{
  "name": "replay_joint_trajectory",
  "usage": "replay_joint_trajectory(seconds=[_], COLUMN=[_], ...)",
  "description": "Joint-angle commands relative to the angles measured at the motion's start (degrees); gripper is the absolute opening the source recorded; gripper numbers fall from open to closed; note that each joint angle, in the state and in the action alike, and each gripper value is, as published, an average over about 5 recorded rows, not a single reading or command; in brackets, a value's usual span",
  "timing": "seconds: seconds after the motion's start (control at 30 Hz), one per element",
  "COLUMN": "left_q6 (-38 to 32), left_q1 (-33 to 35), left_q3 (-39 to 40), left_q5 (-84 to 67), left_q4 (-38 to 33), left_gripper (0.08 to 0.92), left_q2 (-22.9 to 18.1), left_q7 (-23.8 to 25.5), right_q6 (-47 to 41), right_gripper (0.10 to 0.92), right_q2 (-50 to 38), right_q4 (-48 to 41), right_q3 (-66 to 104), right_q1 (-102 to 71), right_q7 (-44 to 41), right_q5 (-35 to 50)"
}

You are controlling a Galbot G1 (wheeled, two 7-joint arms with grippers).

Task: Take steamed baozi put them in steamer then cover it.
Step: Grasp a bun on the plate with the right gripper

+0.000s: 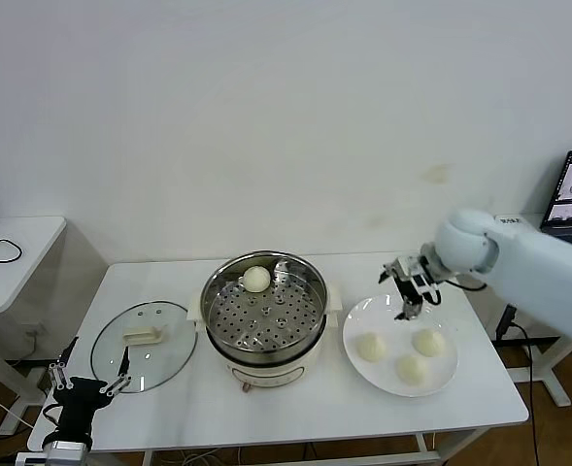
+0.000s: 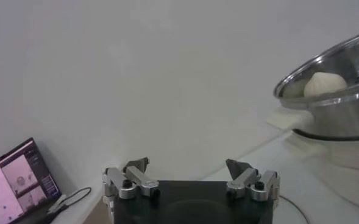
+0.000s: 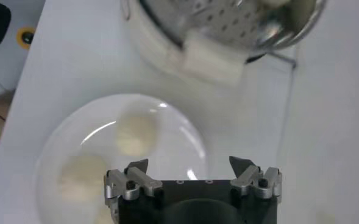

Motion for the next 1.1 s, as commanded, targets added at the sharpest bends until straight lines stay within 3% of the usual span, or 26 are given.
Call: replay_joint_trajectory(seconds=[0.03, 0.87, 1.1], left_q6=[0.12, 0.11, 0.09], left_q1=[-0.26, -0.07, -0.11], left_q3=[-0.14, -1.77, -1.7], left_q5=[0.06, 0.01, 0.05], left_q4=[0.34, 0.59, 0.64], left_gripper=[0.823, 0.823, 0.823], left_q2=[0.07, -0.24, -0.44], left_q7=[0.01, 0.02, -0.01], right_q6=[-1.94, -2.21, -2.88], right_gripper=[0.823, 0.815, 0.76], right_q2=[0.08, 10.78, 11.52], right_q4=[-2.52, -10.8, -11.4], right_q3=[4.23, 6.09, 6.64], right_q1=[-11.75, -18.14, -18.66], right_q7=[0.29, 2.35, 2.28], right_q5=[-4.26, -9.26, -10.04])
